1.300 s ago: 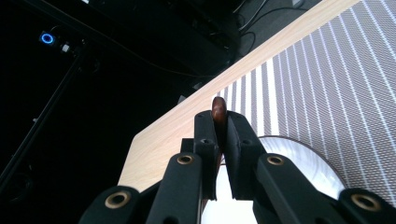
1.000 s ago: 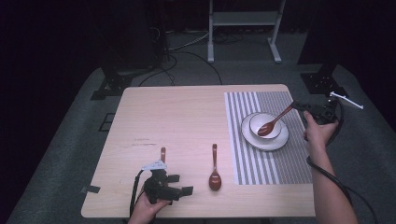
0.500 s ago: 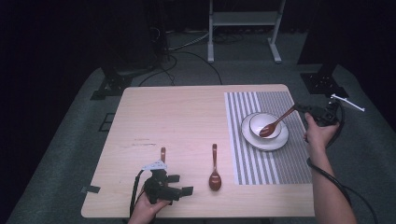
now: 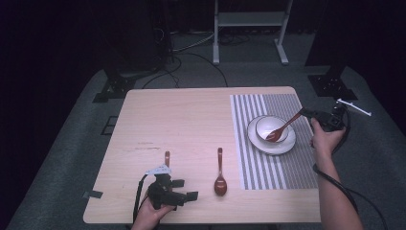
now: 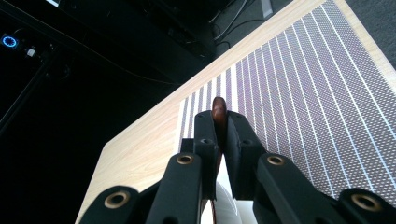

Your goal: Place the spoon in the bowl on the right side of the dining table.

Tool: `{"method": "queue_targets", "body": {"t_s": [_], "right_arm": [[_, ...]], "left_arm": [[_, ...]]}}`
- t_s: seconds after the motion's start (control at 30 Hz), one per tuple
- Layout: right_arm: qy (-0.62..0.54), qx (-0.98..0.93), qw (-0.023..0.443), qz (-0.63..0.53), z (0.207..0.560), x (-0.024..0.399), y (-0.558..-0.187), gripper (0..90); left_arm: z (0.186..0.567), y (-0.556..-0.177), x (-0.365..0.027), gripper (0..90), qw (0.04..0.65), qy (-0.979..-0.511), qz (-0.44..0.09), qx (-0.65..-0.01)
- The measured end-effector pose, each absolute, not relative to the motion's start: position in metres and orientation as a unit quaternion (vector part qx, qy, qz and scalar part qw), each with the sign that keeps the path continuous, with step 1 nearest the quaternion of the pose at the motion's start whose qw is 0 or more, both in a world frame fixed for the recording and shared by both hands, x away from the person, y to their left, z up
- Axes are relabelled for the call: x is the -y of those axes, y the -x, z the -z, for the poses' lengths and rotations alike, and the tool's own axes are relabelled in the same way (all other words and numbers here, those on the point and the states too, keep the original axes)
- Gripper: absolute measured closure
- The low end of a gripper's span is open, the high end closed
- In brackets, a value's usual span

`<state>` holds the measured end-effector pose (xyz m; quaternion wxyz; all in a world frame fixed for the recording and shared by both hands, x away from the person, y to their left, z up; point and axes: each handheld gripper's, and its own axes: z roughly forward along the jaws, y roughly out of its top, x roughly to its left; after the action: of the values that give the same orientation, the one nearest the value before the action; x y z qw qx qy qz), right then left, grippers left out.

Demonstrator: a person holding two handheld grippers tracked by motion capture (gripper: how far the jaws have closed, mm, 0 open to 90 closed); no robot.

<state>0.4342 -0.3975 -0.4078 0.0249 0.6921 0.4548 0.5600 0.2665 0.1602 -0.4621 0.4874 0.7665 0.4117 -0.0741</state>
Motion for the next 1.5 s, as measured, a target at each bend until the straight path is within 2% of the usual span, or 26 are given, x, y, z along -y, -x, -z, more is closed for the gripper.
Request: {"method": "queue_targets", "body": {"t_s": [0.27, 0.7, 1.5], "right_arm": [[-0.686, -0.471, 0.020, -0.554, 0.412, 0.393, -0.436, 82.2], [-0.683, -0.482, 0.008, -0.549, 0.421, 0.395, -0.432, 73.1], [-0.659, -0.510, -0.008, -0.553, 0.428, 0.387, -0.414, 65.1]], "left_arm": [[0.462, -0.267, -0.161, 6.2, 0.488, -0.765, 0.072, -0.413], [0.461, -0.266, -0.162, 6.2, 0.488, -0.764, 0.072, -0.415], [0.460, -0.268, -0.164, 6.2, 0.488, -0.763, 0.070, -0.417]]}}
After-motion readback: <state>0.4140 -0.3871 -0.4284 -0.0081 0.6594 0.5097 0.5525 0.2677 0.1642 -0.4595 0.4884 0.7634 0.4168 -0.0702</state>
